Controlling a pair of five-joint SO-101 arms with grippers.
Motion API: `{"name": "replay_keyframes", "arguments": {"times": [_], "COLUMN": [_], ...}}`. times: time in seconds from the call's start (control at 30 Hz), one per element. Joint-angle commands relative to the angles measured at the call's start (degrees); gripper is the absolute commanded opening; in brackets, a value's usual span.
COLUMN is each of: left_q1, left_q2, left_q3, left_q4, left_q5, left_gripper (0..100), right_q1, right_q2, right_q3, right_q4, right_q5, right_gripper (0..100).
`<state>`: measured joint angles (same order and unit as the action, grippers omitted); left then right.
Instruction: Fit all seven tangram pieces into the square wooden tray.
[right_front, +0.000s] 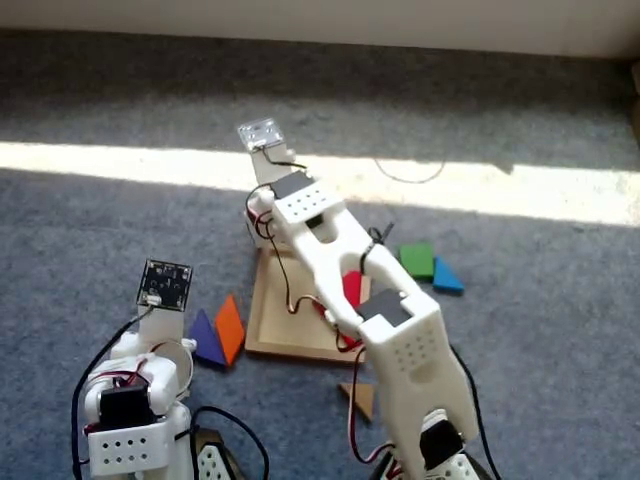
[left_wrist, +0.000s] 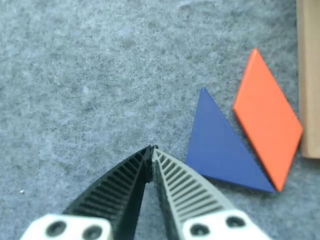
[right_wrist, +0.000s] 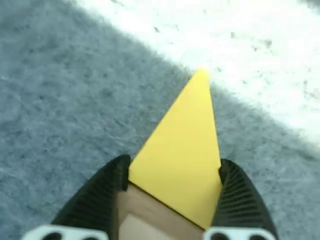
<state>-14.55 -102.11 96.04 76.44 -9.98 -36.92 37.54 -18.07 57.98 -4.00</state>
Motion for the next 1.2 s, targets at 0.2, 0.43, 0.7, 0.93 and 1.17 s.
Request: {"name": "replay_keyframes", "arguments": {"times": [0.2, 0.43, 0.7, 0.93, 1.17], "left_q1": [-0.66, -0.66, -0.66, -0.66, -0.66], "left_q2": [-1.63, -1.63, -1.63, -1.63, -1.63], "left_q3": [1.10, 1.10, 1.10, 1.10, 1.10], "left_q4": [0.44, 0.44, 0.44, 0.44, 0.44], "left_q5": [0.35, 0.35, 0.35, 0.35, 0.35], "left_gripper": [3, 3, 3, 3, 3], "right_q1": [-1.19, -2.95, -3.12, -4.00, -5.49], "right_q2": [-2.77, -9.71, -16.48, -19.91, -21.23], "right_q3": [-4.79, -7.25, -6.64, -6.73, -6.64], "right_q4": [9.89, 10.77, 13.14, 25.63, 36.00], "right_q5": [-0.18, -0.09, 1.67, 12.31, 16.88], "right_gripper": [6.5, 6.5, 6.5, 6.5, 6.5]}}
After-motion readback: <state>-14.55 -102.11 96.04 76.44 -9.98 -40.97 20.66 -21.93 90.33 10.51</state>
